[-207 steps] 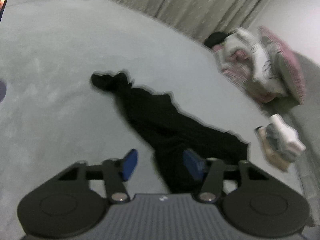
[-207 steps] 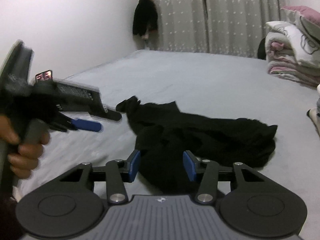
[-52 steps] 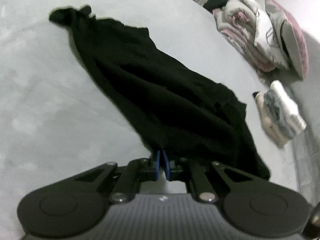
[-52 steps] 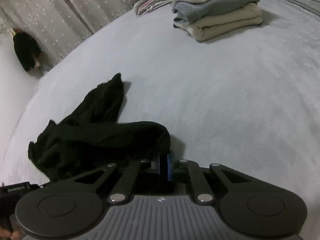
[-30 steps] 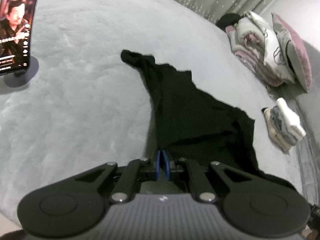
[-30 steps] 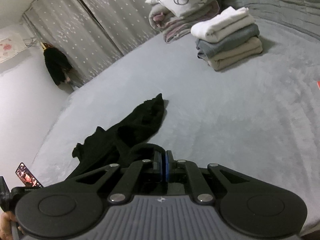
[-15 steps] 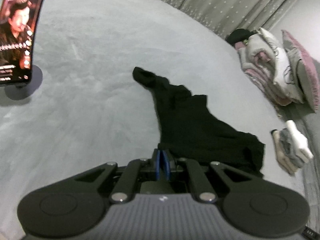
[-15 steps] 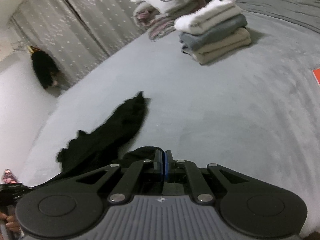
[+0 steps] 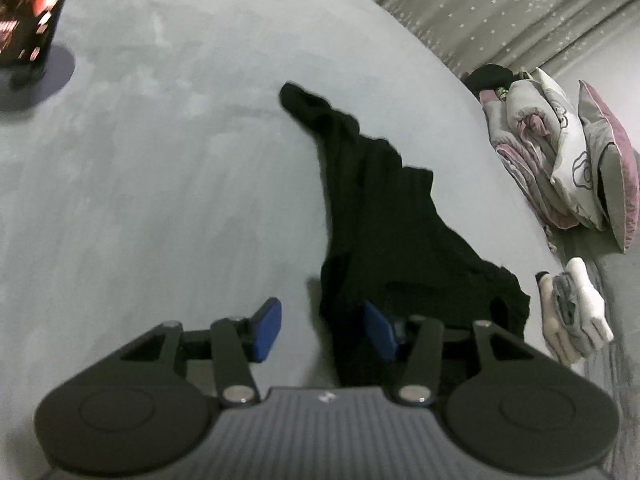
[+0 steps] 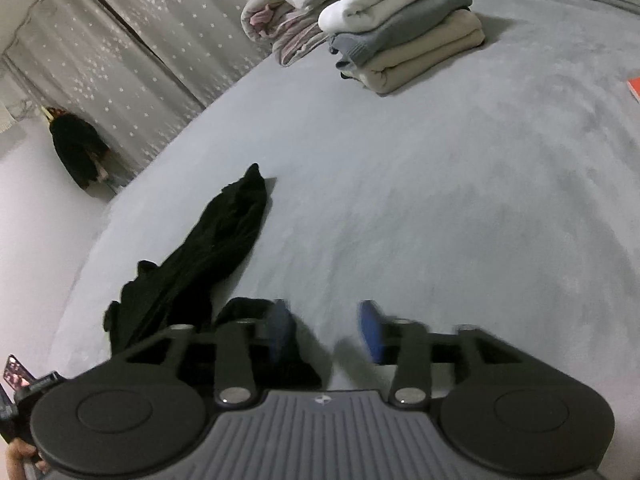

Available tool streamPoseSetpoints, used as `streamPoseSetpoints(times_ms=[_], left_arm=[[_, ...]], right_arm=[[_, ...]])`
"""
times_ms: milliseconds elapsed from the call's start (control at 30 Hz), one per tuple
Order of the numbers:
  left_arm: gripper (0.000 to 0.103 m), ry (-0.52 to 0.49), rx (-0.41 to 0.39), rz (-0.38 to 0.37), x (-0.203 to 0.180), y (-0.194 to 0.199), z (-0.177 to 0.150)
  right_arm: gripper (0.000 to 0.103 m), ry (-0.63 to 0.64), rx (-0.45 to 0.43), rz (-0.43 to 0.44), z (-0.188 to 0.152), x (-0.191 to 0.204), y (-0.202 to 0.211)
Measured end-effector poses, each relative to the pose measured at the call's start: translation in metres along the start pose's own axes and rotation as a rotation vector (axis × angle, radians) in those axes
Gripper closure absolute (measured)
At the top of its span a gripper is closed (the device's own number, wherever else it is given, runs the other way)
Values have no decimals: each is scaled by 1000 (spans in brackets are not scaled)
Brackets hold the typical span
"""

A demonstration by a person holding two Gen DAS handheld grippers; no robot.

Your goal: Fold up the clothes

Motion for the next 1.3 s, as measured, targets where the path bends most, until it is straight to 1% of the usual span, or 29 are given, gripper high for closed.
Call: streamPoseSetpoints(times_ms=[100, 233, 333, 400, 500, 600, 667, 800, 867, 933, 1000, 1133, 1200, 1300], left_arm=[[55, 26, 29, -15, -3, 3, -12], [51, 25, 76, -40, -16, 4, -36], [50, 0, 105, -45, -30, 5, -58], [47, -35, 119, -48, -39, 5, -72], [40, -63, 125, -60, -48, 7, -90], [33, -54, 129, -72, -52, 11, -101], [28, -40, 134, -80, -52, 13, -106], [26, -32, 150, -90, -54, 15, -111], [26, -25, 158, -90, -54, 16, -110], [26, -33, 167, -86, -55, 18, -105], [25, -62, 164, -79, -56, 22, -95], [24, -131, 146, -25, -53, 27, -65], [24, -171, 164, 7, -50, 25, -49], [24, -241, 179, 84, -47, 21, -23]], right_arm=[[55, 15, 10, 13, -11, 7, 0], [55, 54, 31, 13, -29, 21, -2], [55, 65, 32, 8, -41, 27, 1], [55, 94, 11, 4, -48, 32, 7], [55, 185, -42, 8, -60, 44, 21], [55, 284, -96, 15, -72, 56, 36], [55, 398, -134, 41, -84, 71, 43], [55, 612, -167, 72, -109, 99, 42], [55, 692, -173, 63, -120, 110, 37], [55, 732, -169, 53, -123, 115, 33], [55, 748, -160, 57, -121, 117, 31], [55, 749, -144, 45, -96, 118, 28], [54, 755, -129, 36, -81, 117, 27], [49, 764, -100, 31, -59, 116, 23]])
Point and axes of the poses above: each gripper's, at about its wrist camera, not at the fingertips, and y roughly against the way its jaws point, x to its left, z to its top, the point moved 2 cm from there along -y, roughly the way its jaws point, and after that the axes turned 11 degrees about -z, right-handed, at the moved point
